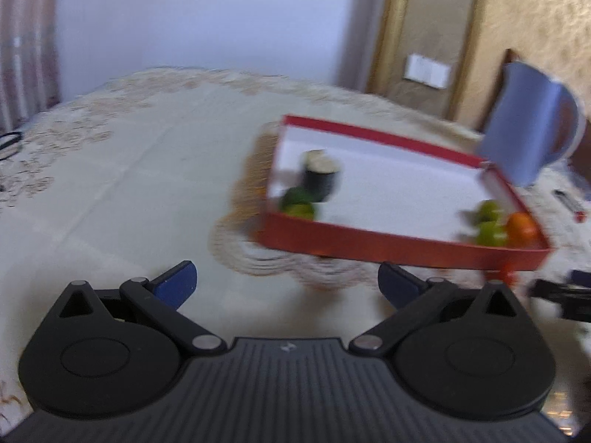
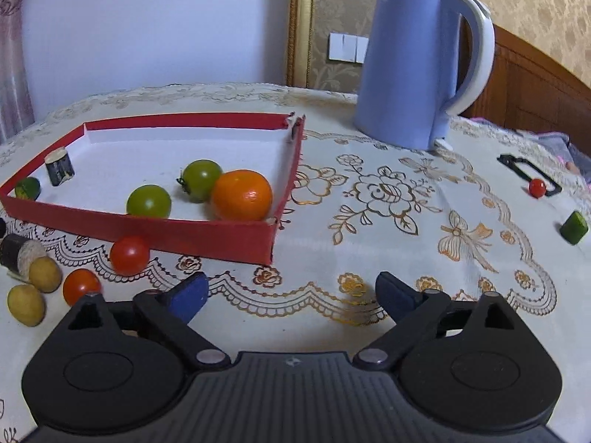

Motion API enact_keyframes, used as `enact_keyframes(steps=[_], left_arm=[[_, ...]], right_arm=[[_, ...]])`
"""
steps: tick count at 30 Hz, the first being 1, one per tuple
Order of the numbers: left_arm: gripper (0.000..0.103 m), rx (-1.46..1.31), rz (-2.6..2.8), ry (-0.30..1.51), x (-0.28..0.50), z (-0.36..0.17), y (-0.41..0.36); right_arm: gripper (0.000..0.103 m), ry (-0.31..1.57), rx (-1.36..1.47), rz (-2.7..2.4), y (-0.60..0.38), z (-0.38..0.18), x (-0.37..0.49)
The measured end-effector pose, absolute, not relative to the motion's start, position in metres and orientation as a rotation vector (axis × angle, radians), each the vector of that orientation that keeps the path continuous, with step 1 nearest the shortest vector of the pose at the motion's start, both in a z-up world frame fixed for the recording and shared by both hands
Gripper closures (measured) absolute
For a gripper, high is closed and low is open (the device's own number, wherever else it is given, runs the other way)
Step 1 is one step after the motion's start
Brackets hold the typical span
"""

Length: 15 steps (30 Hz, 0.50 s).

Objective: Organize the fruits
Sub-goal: 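Move the left gripper to the second dark eggplant slice and close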

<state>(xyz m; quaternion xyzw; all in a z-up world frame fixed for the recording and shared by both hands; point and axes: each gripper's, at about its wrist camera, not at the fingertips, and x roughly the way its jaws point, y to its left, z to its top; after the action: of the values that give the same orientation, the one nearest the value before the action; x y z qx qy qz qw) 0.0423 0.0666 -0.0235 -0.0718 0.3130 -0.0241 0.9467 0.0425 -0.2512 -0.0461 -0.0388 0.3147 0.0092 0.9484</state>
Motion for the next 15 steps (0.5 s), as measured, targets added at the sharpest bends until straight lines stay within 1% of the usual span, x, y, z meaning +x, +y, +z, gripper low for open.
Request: enact_keyframes(steps=[6, 15], left_arm=[[0.000, -0.121, -0.153, 0.663, 0.039, -0.021, 0.026], [0.000, 0.059, -0.048, 0.560, 0.034, -0.019, -0.010]], right_arm=[[0.003, 0.640, -0.083, 0.008, -0.251, -0.046, 0.044], [0.003, 0.638, -0.087, 0.004, -0.250, -0.046, 0.044]])
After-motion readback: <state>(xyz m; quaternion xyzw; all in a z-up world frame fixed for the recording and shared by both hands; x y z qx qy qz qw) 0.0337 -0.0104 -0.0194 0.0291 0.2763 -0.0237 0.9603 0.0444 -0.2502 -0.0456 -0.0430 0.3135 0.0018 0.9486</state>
